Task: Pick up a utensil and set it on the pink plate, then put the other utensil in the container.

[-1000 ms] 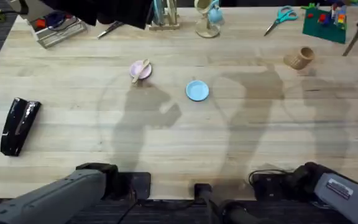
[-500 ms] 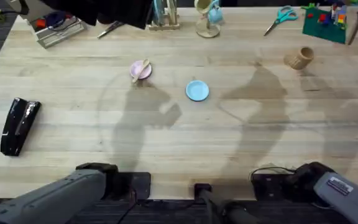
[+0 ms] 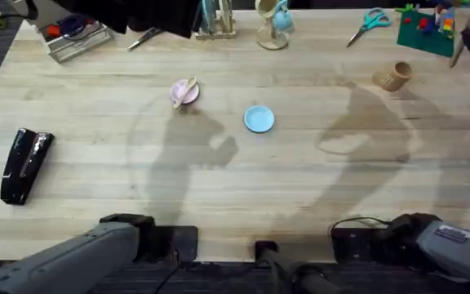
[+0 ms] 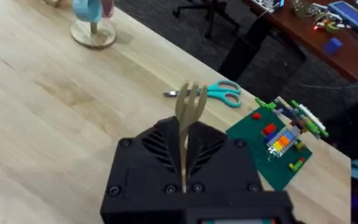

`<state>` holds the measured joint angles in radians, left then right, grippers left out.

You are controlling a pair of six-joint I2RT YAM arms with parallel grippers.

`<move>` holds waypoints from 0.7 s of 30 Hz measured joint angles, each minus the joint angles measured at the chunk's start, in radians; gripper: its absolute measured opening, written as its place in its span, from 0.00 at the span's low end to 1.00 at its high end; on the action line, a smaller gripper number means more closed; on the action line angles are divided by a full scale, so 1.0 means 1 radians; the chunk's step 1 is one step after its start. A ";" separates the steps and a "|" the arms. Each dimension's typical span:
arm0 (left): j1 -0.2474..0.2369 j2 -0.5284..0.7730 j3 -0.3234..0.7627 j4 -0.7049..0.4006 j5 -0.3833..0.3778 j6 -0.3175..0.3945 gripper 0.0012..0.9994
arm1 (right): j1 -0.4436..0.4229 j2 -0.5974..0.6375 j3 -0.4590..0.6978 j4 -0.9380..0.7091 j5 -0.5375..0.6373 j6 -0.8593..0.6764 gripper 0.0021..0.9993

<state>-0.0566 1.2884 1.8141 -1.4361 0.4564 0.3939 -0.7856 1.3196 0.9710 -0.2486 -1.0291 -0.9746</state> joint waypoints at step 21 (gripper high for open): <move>0.000 0.000 0.000 0.000 0.000 0.000 0.99 | 0.047 0.346 0.000 0.456 -0.144 -0.021 0.03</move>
<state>-0.0566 1.2884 1.8141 -1.4364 0.4564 0.3939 -0.7391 1.6659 0.9707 0.2075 -1.1729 -0.9960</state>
